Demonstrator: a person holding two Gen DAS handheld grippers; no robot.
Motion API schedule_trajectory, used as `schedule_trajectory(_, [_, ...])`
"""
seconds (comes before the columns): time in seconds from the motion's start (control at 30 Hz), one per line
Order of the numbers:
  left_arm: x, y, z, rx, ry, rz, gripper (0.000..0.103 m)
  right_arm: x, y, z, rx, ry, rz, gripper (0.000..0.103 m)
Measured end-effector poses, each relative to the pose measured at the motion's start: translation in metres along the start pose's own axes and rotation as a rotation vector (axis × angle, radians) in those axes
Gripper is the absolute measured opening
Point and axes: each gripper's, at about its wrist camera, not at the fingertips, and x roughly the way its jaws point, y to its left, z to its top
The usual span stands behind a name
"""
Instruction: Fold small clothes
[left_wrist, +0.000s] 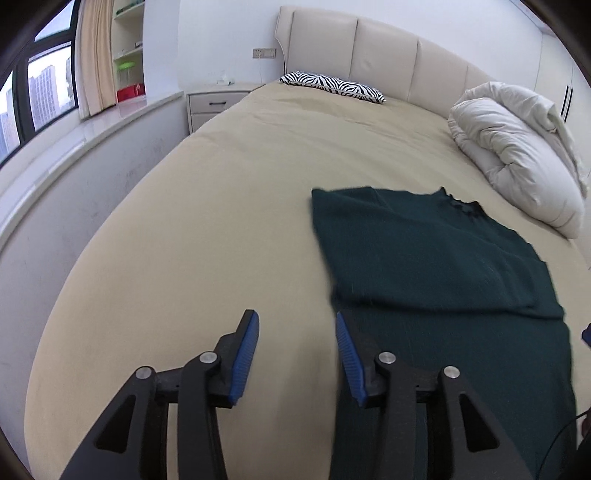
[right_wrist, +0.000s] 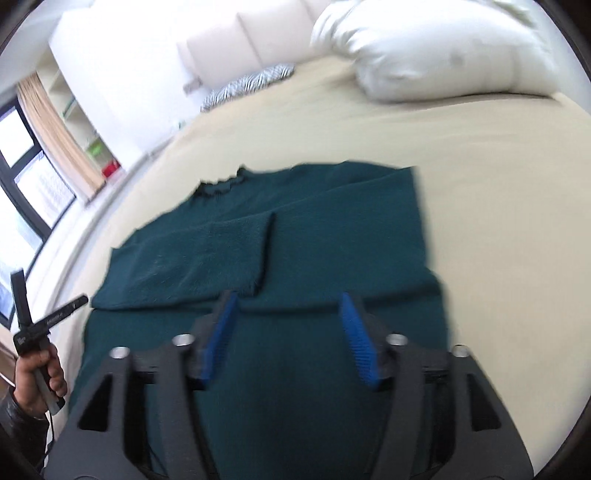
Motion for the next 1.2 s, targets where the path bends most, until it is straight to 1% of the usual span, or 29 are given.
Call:
schedule_trajectory(0.03, [-0.011, 0.005, -0.01, -0.009, 0.013, -0.015, 0.055, -0.011, -0.003, -0.008, 0.01, 0.001, 0.007, 0.067])
schedule_trajectory(0.17, [-0.053, 0.018, -0.054, -0.036, 0.031, -0.069, 0.064, -0.062, -0.022, -0.048, 0.079, 0.02, 0.039, 0.067])
schedule_trajectory(0.23, [-0.069, 0.025, -0.073, -0.076, 0.049, -0.107, 0.07, -0.086, -0.036, -0.067, 0.122, 0.033, 0.051, 0.067])
schedule_trajectory(0.33, [-0.086, 0.032, -0.099, -0.117, 0.094, -0.168, 0.07, -0.117, -0.05, -0.098, 0.175, 0.043, 0.077, 0.067])
schedule_trajectory(0.37, [-0.088, 0.033, -0.105, -0.135, 0.111, -0.189, 0.07, -0.125, -0.054, -0.105, 0.196, 0.047, 0.092, 0.067])
schedule_trajectory(0.4, [-0.093, 0.037, -0.116, -0.165, 0.136, -0.226, 0.07, -0.132, -0.059, -0.112, 0.217, 0.051, 0.103, 0.067])
schedule_trajectory(0.47, [-0.098, 0.037, -0.131, -0.186, 0.176, -0.269, 0.07, -0.15, -0.072, -0.124, 0.274, 0.062, 0.137, 0.067])
schedule_trajectory(0.57, [-0.102, 0.038, -0.149, -0.19, 0.212, -0.282, 0.07, -0.168, -0.088, -0.14, 0.347, 0.092, 0.168, 0.067])
schedule_trajectory(0.63, [-0.102, 0.044, -0.158, -0.23, 0.235, -0.32, 0.07, -0.171, -0.1, -0.147, 0.411, 0.121, 0.177, 0.067])
schedule_trajectory(0.7, [-0.102, 0.051, -0.165, -0.276, 0.252, -0.364, 0.07, -0.178, -0.114, -0.162, 0.492, 0.159, 0.201, 0.067])
schedule_trajectory(0.73, [-0.102, 0.053, -0.166, -0.285, 0.262, -0.378, 0.07, -0.177, -0.117, -0.167, 0.505, 0.176, 0.206, 0.067])
schedule_trajectory(0.77, [-0.103, 0.054, -0.168, -0.289, 0.273, -0.388, 0.07, -0.173, -0.119, -0.169, 0.51, 0.204, 0.206, 0.067])
schedule_trajectory(0.8, [-0.104, 0.054, -0.169, -0.288, 0.282, -0.396, 0.07, -0.172, -0.121, -0.174, 0.506, 0.241, 0.185, 0.067])
schedule_trajectory(0.83, [-0.103, 0.053, -0.169, -0.285, 0.29, -0.403, 0.071, -0.17, -0.123, -0.179, 0.506, 0.266, 0.166, 0.067])
schedule_trajectory(0.87, [-0.103, 0.052, -0.169, -0.281, 0.302, -0.413, 0.071, -0.171, -0.126, -0.183, 0.512, 0.28, 0.165, 0.067])
schedule_trajectory(0.97, [-0.101, 0.049, -0.171, -0.283, 0.332, -0.44, 0.075, -0.172, -0.131, -0.19, 0.53, 0.324, 0.184, 0.061])
schedule_trajectory(1.03, [-0.1, 0.048, -0.173, -0.282, 0.351, -0.459, 0.078, -0.172, -0.13, -0.191, 0.535, 0.35, 0.199, 0.061])
schedule_trajectory(1.13, [-0.1, 0.045, -0.176, -0.273, 0.371, -0.475, 0.08, -0.17, -0.128, -0.194, 0.553, 0.386, 0.226, 0.061])
schedule_trajectory(1.2, [-0.1, 0.045, -0.177, -0.277, 0.382, -0.485, 0.08, -0.168, -0.127, -0.194, 0.566, 0.386, 0.238, 0.06])
